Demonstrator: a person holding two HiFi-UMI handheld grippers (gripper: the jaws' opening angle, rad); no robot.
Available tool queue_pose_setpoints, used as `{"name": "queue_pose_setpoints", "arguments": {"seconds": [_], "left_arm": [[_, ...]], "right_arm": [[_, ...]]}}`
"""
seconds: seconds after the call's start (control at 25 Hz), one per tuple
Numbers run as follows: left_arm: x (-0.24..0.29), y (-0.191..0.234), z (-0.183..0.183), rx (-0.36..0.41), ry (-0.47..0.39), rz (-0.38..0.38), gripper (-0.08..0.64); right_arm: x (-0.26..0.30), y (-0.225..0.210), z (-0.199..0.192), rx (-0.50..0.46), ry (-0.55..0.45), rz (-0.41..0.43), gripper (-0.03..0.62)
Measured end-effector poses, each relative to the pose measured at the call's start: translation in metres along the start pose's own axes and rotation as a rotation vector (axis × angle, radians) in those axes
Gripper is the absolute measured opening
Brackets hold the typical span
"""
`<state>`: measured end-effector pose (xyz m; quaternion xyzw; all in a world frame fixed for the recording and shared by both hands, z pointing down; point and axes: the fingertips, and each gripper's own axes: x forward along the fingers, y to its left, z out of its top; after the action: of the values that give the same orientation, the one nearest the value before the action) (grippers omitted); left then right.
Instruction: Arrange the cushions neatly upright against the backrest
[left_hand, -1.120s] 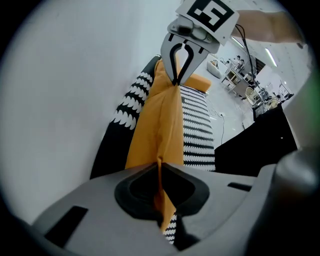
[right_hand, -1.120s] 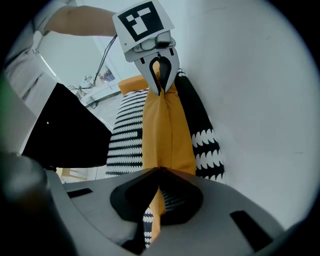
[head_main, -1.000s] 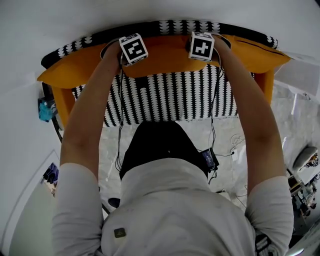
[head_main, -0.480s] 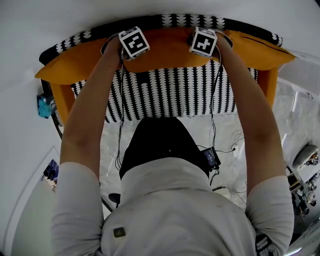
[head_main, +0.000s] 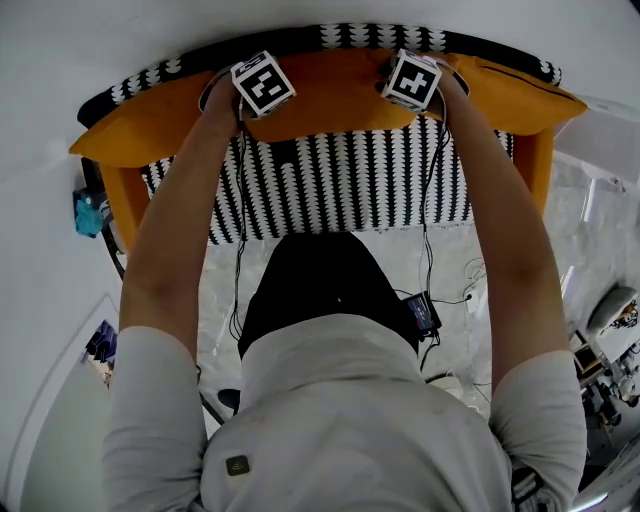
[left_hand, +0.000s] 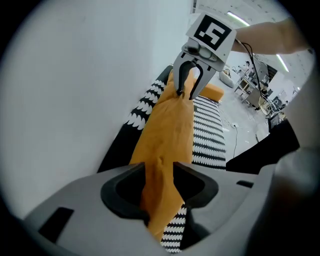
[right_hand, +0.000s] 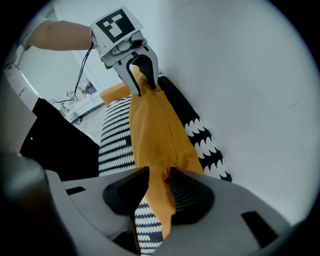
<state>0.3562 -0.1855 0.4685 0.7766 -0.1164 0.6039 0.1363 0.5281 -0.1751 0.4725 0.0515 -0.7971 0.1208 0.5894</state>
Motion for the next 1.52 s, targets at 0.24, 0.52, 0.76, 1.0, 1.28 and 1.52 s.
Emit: {"name": "queue_pose_setpoints", "arguments": {"seconds": [0.24, 0.52, 0.76, 1.0, 1.28, 1.52], "left_arm": [[-0.030, -0.004, 0.019, -0.088, -0.147, 0.033, 0.179], [-0.058, -0.024, 0.017, -0.185, -0.233, 0.082, 0.179], [-0.098, -0.045, 0.015, -0.246, -0.316, 0.186, 0.173], [-0.155, -0.078, 0.027, -0.342, -0.504, 0.237, 0.061], [-0.213, -0.119, 0.039, -0.392, -0.635, 0.299, 0.018], [-0.261, -0.151, 0.044, -0.417, -0.735, 0.324, 0.009]], "right_arm": [[-0.021, 0.009, 0.010, 0.030, -0.065, -0.039, 0.146], [-0.048, 0.033, 0.019, 0.049, -0.131, -0.093, 0.144], [-0.085, 0.060, 0.035, 0.063, -0.221, -0.186, 0.080], [-0.129, 0.094, 0.045, 0.112, -0.327, -0.273, 0.037], [-0.190, 0.130, 0.047, 0.199, -0.513, -0.329, 0.028], [-0.242, 0.165, 0.059, 0.262, -0.682, -0.373, 0.026]]}}
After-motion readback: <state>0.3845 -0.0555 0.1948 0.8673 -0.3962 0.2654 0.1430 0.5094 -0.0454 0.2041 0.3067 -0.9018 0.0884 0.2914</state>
